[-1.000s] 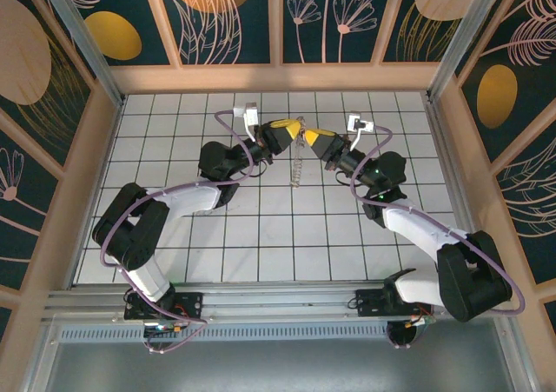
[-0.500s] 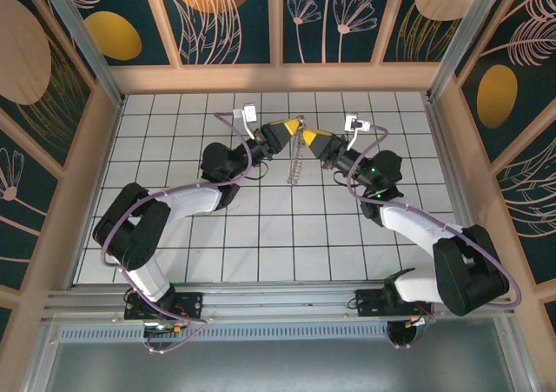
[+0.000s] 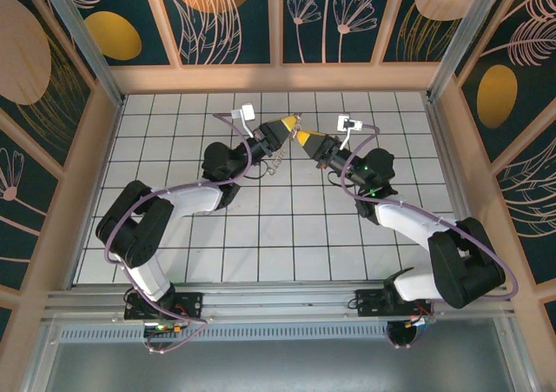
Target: Put the keys on the keyring
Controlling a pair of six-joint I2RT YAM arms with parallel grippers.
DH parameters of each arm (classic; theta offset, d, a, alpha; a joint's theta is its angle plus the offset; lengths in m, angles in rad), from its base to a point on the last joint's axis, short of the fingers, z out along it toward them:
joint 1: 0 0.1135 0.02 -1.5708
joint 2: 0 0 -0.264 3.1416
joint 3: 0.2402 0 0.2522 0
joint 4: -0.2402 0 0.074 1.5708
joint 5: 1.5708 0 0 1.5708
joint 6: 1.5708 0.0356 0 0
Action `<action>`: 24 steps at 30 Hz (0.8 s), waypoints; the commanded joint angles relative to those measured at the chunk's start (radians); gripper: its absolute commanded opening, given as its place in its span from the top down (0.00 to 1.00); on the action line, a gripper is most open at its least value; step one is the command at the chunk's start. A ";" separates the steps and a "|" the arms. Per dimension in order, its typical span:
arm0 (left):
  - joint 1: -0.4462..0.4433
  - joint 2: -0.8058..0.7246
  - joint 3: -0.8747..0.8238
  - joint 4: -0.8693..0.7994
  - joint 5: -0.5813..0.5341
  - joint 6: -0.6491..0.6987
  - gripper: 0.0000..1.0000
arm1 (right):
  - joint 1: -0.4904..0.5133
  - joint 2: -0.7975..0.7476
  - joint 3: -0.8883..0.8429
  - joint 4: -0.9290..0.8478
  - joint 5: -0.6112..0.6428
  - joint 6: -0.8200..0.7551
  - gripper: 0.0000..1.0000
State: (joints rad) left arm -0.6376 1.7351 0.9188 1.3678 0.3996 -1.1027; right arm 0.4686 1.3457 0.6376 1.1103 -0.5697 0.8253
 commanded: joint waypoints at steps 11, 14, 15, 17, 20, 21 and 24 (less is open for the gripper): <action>-0.004 0.032 0.023 0.051 0.012 -0.002 1.00 | -0.064 -0.200 -0.076 -0.106 0.027 -0.055 0.58; -0.005 0.039 0.028 0.053 0.017 -0.003 1.00 | -0.080 -0.225 -0.064 -0.130 0.037 -0.061 0.55; -0.005 0.040 0.031 0.053 0.018 -0.005 1.00 | -0.082 -0.223 -0.053 -0.132 0.036 -0.061 0.54; -0.004 0.041 0.031 0.055 0.022 -0.006 1.00 | -0.082 -0.202 -0.024 -0.129 0.028 -0.061 0.54; -0.004 0.041 0.027 0.054 0.021 -0.004 1.00 | -0.083 -0.148 0.015 -0.093 0.021 -0.035 0.54; -0.005 0.039 0.025 0.053 0.021 -0.003 1.00 | -0.083 -0.130 0.024 -0.079 0.021 -0.025 0.54; -0.005 0.038 0.023 0.050 0.022 0.000 1.00 | -0.083 -0.076 0.044 -0.024 0.018 0.008 0.55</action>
State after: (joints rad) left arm -0.6380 1.7744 0.9192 1.3647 0.4103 -1.1049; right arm 0.3904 1.2350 0.6399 1.0042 -0.5468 0.8001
